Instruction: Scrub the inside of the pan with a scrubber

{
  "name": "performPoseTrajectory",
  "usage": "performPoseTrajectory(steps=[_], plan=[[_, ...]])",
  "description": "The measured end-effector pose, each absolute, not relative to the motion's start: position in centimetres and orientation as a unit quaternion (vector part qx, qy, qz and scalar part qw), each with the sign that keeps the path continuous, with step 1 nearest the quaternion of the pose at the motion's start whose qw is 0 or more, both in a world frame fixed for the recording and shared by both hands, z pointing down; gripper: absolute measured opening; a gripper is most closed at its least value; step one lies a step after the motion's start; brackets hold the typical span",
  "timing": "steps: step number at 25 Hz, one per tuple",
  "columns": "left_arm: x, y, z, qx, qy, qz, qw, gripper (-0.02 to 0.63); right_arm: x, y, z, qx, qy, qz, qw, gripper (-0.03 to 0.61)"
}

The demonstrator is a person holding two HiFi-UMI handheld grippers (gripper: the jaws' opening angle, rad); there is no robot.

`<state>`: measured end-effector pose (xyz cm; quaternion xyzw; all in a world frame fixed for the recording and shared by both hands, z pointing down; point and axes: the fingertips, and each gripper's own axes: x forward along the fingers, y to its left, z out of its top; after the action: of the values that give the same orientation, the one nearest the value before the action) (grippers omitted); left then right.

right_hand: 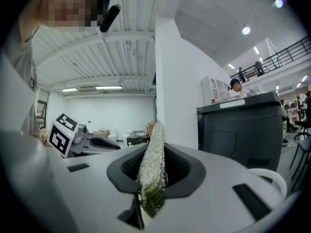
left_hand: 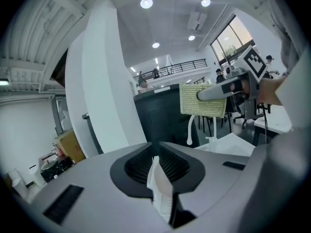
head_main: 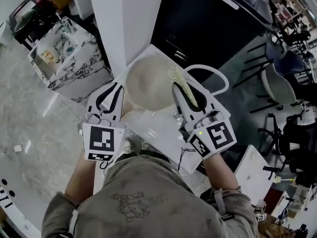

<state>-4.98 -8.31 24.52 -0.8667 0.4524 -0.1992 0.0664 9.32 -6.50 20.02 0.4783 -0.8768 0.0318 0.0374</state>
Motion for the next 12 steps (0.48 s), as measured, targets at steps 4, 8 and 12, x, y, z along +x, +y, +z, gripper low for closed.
performPoseTrajectory(steps=[4,8,12], plan=[[-5.0,-7.0,22.8,-0.865,0.463,-0.176,0.081,0.043,9.6,-4.8,18.7,0.489,-0.872,0.013,0.015,0.074],[-4.3,-6.0,23.1,-0.87,0.457,-0.169,0.08,0.041,9.8,-3.3,18.7,0.5,-0.866,-0.001,0.006,0.074],[-3.9,-4.7,23.6,-0.873,0.452,-0.163,0.08,0.041,9.6,-1.7,18.9,0.504,-0.864,-0.015,0.001,0.074]])
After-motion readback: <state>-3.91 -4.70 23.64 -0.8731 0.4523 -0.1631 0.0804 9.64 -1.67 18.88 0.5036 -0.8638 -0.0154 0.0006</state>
